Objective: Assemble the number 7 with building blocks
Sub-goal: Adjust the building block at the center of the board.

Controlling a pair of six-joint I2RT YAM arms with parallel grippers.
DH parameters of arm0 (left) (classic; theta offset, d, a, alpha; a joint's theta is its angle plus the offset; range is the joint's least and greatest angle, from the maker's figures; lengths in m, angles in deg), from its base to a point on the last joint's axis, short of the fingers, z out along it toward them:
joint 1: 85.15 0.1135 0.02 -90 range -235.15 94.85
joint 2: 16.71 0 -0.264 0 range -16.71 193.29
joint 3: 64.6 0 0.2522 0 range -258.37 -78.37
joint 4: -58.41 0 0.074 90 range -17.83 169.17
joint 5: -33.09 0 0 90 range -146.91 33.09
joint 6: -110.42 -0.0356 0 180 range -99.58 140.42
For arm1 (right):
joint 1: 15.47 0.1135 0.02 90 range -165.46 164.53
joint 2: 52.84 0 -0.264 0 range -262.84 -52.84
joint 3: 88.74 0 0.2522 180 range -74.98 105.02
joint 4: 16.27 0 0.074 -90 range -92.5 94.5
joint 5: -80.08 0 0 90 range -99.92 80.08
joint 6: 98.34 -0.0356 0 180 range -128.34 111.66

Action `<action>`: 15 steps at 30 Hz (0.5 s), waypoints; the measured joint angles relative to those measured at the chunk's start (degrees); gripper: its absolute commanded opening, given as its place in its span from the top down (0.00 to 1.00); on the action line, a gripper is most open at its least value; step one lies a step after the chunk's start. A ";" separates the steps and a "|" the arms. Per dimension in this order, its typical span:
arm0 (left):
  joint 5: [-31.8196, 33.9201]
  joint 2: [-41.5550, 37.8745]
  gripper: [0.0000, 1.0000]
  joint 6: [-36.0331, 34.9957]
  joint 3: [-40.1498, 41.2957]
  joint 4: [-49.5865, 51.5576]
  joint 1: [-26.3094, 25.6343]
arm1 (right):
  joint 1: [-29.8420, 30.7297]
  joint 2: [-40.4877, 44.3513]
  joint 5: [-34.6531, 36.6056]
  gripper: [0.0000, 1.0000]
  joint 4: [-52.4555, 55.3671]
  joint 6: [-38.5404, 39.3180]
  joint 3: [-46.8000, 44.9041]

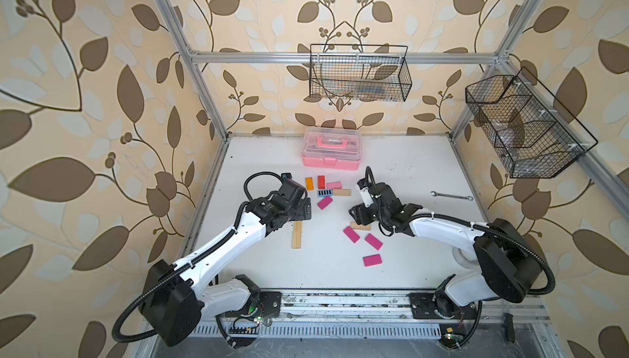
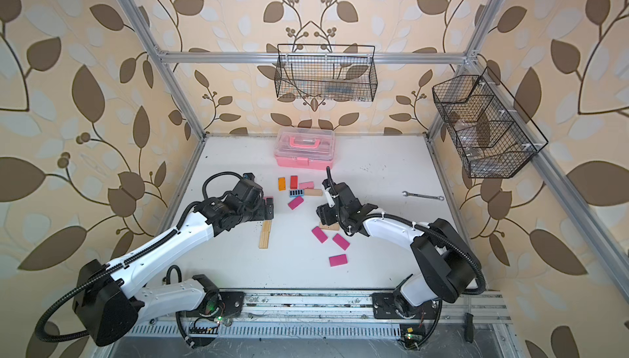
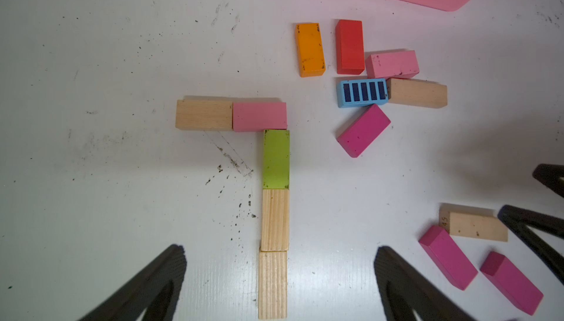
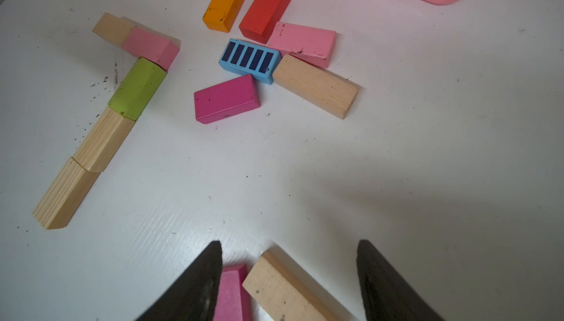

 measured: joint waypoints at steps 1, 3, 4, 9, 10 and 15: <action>-0.22 0.44 0.01 -0.02 0.00 -0.52 0.31 | 0.07 -0.09 -0.90 0.37 -0.07 0.22 0.00; -0.39 0.57 0.01 0.00 0.00 -0.98 0.63 | 0.74 -0.87 -2.58 0.45 -0.72 0.57 0.20; -0.39 0.46 0.01 0.00 0.00 -1.14 0.92 | 1.51 -1.73 -3.34 0.50 -1.25 0.72 0.50; -0.48 -1.88 0.01 0.15 0.00 0.02 4.24 | 7.54 -8.28 -5.62 0.66 -4.00 0.11 4.46; -0.46 -3.04 0.01 0.17 0.00 0.66 5.01 | 8.85 -9.81 -6.03 0.68 -4.87 -0.13 5.46; 0.17 -9.79 0.01 0.17 0.44 4.11 6.34 | 13.33 -16.74 -8.24 0.78 -9.68 -2.10 9.97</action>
